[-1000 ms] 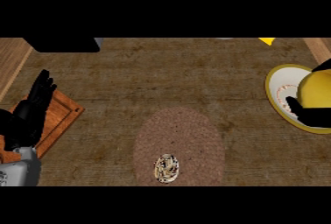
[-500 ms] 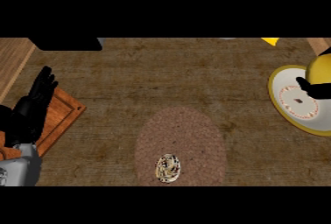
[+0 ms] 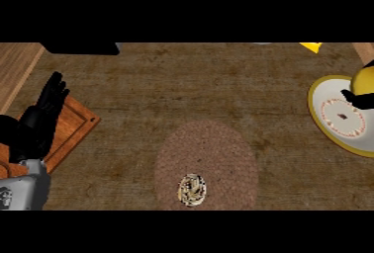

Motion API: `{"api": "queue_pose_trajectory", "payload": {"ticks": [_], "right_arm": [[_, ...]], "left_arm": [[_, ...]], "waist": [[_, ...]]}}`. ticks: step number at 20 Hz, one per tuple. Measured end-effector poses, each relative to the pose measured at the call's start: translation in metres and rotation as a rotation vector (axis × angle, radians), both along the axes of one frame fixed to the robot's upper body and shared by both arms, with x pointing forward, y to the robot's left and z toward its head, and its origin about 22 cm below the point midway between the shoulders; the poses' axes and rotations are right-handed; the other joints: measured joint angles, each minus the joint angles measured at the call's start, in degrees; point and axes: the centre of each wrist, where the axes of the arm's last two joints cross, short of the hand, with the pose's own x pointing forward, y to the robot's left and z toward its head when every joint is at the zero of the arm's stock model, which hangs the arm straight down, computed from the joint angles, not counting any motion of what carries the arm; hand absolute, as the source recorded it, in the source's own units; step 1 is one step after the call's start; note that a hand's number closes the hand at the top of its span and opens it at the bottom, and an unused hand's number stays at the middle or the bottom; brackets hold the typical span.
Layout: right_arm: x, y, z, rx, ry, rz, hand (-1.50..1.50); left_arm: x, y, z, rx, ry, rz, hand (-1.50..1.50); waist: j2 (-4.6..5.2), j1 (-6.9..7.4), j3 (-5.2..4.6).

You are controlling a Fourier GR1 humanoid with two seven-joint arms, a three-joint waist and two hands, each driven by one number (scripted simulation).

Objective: Pick the lemon from the placemat and place it in the bowl

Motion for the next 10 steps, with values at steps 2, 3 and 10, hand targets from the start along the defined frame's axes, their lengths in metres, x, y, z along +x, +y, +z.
{"api": "queue_pose_trajectory", "payload": {"ticks": [2, 3, 10], "right_arm": [[-0.001, -0.011, -0.009, 0.004, 0.086, -0.045, -1.5], [0.0, -0.014, -0.013, 0.017, 0.117, -0.059, -1.5], [-0.001, -0.031, -0.03, 0.137, 0.191, 0.017, -1.5]], "left_arm": [[-0.001, 0.0, 0.0, -0.002, 0.002, -0.004, 0.0], [-0.001, 0.001, -0.004, -0.001, 0.003, -0.009, 0.0], [0.0, -0.002, -0.004, -0.005, -0.002, -0.011, 0.0]], "waist": [[0.12, 0.37, 0.04], [0.19, 0.44, 0.06], [0.29, 0.51, 0.15]]}}
